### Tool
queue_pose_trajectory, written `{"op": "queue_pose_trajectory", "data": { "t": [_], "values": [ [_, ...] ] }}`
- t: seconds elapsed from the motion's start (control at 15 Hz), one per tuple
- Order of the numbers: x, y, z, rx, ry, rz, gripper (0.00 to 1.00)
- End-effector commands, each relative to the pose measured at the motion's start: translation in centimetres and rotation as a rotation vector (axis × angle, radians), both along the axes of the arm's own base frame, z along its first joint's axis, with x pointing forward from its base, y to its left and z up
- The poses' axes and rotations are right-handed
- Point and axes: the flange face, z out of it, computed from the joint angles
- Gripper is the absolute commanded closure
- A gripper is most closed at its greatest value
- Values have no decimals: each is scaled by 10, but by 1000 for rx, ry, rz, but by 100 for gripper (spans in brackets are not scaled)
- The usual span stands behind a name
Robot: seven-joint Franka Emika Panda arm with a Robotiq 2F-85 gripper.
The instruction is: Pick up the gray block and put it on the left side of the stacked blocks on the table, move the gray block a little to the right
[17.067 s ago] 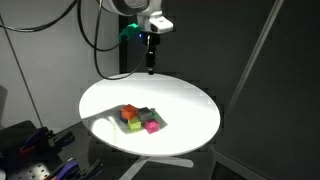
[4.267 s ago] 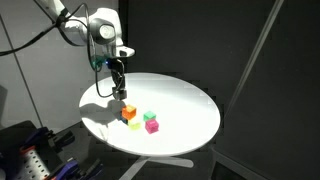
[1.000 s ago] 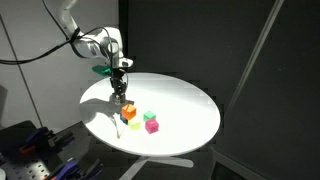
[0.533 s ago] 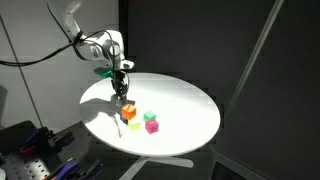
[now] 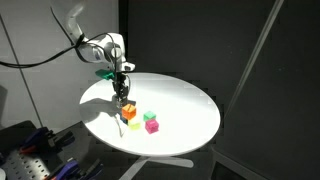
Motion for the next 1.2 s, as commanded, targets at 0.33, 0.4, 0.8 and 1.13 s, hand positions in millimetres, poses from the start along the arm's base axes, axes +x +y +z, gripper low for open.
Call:
{"op": "queue_pose_trajectory", "data": {
  "t": [0.33,0.4,0.8,1.13],
  "values": [
    [3,-6,-8,-18,7,10,74],
    [3,-6,-8,-19,7,8,74],
    [0,-10,-12,-28,14,1,74],
    [-1,-10,-13,-32,19,0,74]
  ]
}}
